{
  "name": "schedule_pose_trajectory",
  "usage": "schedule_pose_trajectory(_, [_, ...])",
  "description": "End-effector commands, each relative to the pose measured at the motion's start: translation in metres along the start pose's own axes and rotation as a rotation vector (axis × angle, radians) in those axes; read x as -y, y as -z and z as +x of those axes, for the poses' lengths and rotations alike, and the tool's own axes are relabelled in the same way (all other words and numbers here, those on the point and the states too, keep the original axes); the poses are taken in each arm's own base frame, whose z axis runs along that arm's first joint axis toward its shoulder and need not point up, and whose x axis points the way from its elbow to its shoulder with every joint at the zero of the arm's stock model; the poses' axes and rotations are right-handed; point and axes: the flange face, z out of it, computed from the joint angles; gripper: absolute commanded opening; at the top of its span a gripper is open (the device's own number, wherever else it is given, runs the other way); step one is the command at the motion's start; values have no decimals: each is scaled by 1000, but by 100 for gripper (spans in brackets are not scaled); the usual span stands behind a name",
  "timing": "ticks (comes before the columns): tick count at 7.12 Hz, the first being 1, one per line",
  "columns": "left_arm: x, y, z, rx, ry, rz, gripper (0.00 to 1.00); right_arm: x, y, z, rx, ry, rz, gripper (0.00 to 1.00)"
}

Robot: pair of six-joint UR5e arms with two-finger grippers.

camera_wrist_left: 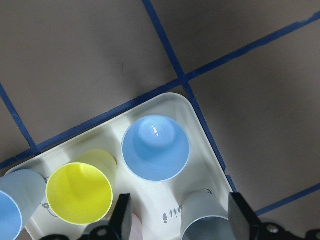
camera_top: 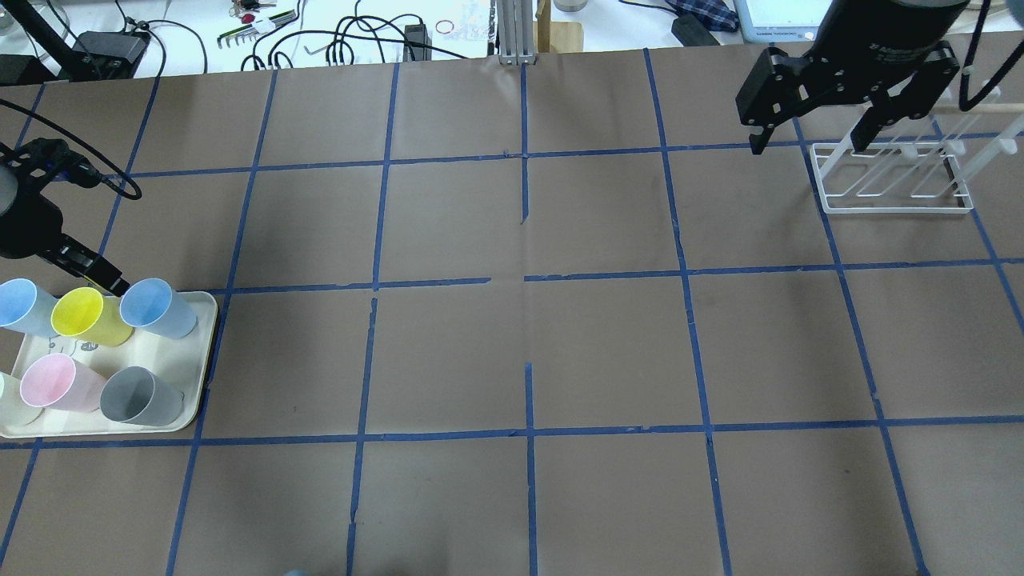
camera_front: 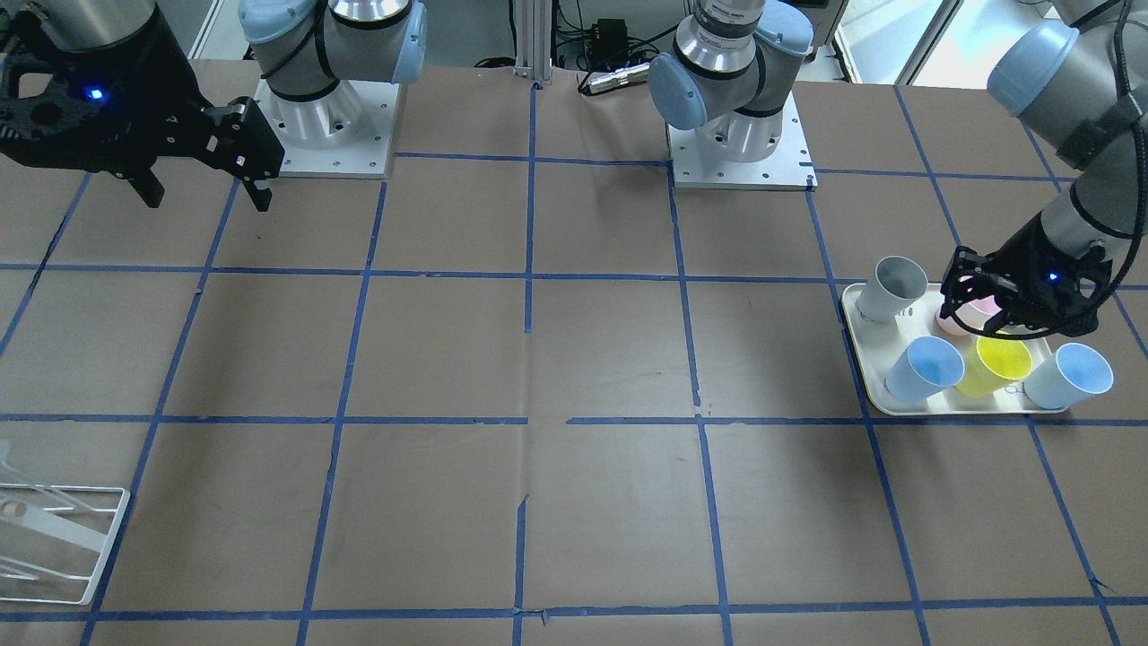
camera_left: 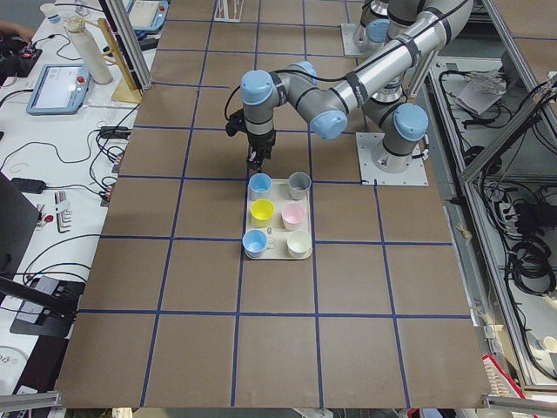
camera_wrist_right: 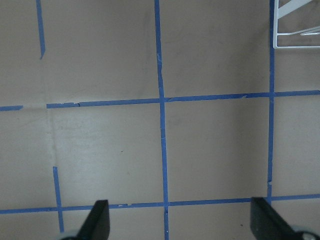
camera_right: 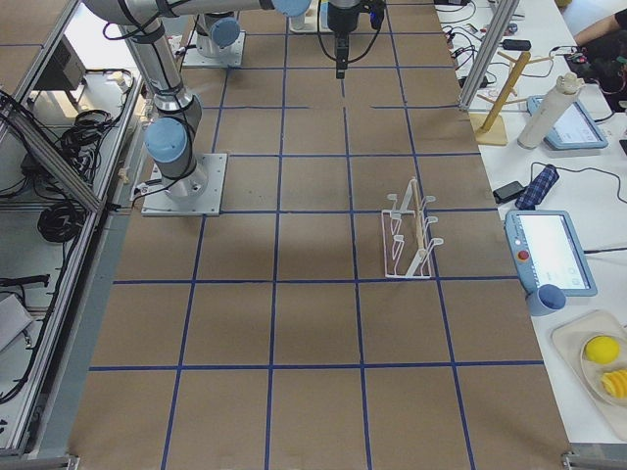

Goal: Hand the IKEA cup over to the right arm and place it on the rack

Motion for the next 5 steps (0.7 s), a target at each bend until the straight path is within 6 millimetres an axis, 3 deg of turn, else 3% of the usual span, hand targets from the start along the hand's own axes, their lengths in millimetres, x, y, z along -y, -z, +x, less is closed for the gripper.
schedule_pose_trajectory(1, [8,-26,-13,-1,-31,3,56,5,-1,63,3,62,-15,100])
schedule_pose_trajectory(4, [18,-51,-31,13,-73,10,56,1,-15,154,77,103,-38,100])
schedule_pose_trajectory(5, [16,-60,-34,4,-77,6,56,-4,-22,168,167,79,-52,100])
